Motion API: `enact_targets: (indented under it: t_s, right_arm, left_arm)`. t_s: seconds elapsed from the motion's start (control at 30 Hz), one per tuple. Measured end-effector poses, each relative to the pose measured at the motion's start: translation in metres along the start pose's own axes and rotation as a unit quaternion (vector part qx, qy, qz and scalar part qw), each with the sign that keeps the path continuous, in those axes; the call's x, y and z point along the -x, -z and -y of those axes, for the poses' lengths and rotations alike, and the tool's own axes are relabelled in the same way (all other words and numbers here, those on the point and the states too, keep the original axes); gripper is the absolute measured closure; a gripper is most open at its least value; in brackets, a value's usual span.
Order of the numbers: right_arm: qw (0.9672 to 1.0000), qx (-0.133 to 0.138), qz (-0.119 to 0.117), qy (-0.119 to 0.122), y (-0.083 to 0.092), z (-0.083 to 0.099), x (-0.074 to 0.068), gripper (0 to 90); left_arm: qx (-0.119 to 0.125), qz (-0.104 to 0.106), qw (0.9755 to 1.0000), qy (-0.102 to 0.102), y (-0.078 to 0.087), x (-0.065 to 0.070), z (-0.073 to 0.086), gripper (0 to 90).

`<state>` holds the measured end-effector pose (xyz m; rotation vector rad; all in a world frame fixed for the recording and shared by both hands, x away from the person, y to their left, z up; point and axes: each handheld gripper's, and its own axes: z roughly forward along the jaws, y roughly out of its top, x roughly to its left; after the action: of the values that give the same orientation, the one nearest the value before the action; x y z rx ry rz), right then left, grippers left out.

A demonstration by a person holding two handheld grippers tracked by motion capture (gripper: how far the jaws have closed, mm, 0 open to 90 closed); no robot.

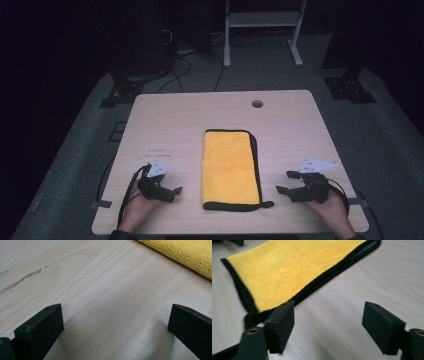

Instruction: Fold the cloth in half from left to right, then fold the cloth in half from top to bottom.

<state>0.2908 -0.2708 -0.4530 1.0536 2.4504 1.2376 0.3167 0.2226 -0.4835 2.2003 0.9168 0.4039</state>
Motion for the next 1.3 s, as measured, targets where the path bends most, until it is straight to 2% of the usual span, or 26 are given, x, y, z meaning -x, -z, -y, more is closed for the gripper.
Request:
enact_targets:
  t_s: [0.13,0.2,0.43,0.63,0.67,0.87,0.93,1.0,1.07,1.17,1.23,1.3]
  right_arm:
    - [0.9999,0.005,0.012,-0.009,-0.008,-0.006,0.014,17.8]
    - [0.9997,-0.001,0.018,-0.015,-0.013,-0.009,0.019,15.0]
    - [0.9989,-0.003,0.043,-0.018,-0.028,-0.028,0.032,15.2]
    - [0.999,-0.002,0.042,-0.018,-0.045,-0.049,0.041,15.2]
    - [0.9988,-0.001,0.043,-0.02,-0.048,-0.052,0.042,15.3]
    - [0.9989,-0.004,0.045,-0.014,-0.07,-0.07,0.047,17.1]
    - [0.9988,0.01,0.045,-0.016,-0.074,-0.075,0.048,18.9]
    - [0.9988,0.003,0.046,-0.016,-0.081,-0.081,0.051,18.3]
    - [0.9986,0.016,0.047,-0.016,-0.086,-0.086,0.054,20.0]
    - [0.9984,0.008,0.053,-0.015,-0.096,-0.094,0.06,19.3]
    - [0.9988,0.006,0.045,-0.018,-0.102,-0.098,0.064,21.8]
    - [0.9982,0.01,0.057,-0.014,-0.107,-0.102,0.065,23.7]
  left_arm:
    - [0.004,0.003,1.0,0.006,-0.004,-0.003,-0.004,0.0]
    - [0.001,0.004,1.0,0.003,-0.006,-0.004,-0.007,0.0]
    - [0.004,0.029,0.9996,0.005,-0.014,-0.01,-0.027,0.0]
    - [0.019,0.035,0.9992,0.006,-0.021,-0.017,-0.046,0.7]
    - [0.021,0.035,0.9992,0.006,-0.023,-0.019,-0.049,4.0]
    - [0.028,0.03,0.9991,0.006,-0.032,-0.028,-0.067,5.2]
    - [0.033,0.029,0.999,0.007,-0.035,-0.029,-0.074,6.6]
    - [0.038,0.027,0.9989,0.008,-0.039,-0.031,-0.081,6.6]
    - [0.044,0.031,0.9985,0.006,-0.043,-0.032,-0.087,10.3]
    - [0.052,0.033,0.9981,0.006,-0.049,-0.034,-0.098,12.7]
    - [0.058,0.033,0.9977,0.007,-0.054,-0.036,-0.106,14.2]
    - [0.06,0.032,0.9977,0.005,-0.058,-0.038,-0.112,17.8]
